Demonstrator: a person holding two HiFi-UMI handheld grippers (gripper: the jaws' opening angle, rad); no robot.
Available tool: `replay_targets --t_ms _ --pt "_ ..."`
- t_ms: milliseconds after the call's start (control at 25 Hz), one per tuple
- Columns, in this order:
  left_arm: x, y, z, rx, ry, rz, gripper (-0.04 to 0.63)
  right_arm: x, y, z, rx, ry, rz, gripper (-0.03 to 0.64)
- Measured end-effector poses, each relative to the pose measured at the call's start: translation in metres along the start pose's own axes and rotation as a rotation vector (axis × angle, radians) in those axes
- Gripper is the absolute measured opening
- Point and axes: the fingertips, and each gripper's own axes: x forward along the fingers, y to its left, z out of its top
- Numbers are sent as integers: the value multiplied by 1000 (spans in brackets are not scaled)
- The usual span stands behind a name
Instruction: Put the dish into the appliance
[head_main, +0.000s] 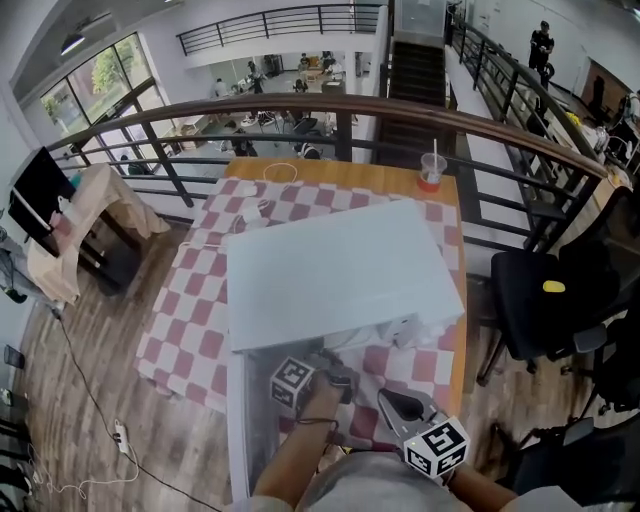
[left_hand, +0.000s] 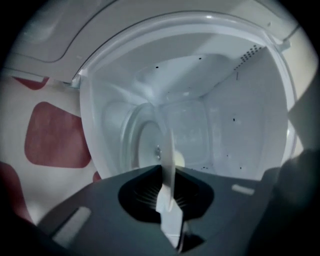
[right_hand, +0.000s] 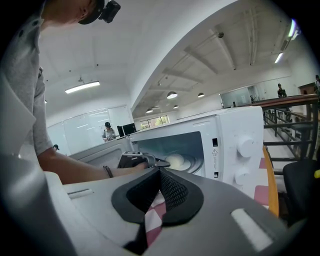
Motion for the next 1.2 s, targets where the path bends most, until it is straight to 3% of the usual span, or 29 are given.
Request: replay_targets --t_ms 160,280,320,440,520,720,880,1200 --pt "-2 6 -2 27 32 86 28 0 6 -6 7 10 4 0" --pt "-3 5 2 116 59 108 39 0 7 -7 -6 17 9 -1" --pt "-4 3 2 166 77 110 45 0 7 -7 -9 18 9 0" --pt "-5 -7 -4 335 152 95 169 -2 6 -7 -15 15 7 0" --pt "-6 -10 -12 453 206 97 214 -3 6 -9 -18 18 9 0" --pt "-13 -5 -31 813 324 165 282 -3 11 -13 -32 20 20 0" --pt "-17 0 -39 1056 337 227 293 -4 14 -15 -32 17 25 0" --pt "-23 8 -42 1191 322 321 314 -8 17 -15 -41 15 22 0"
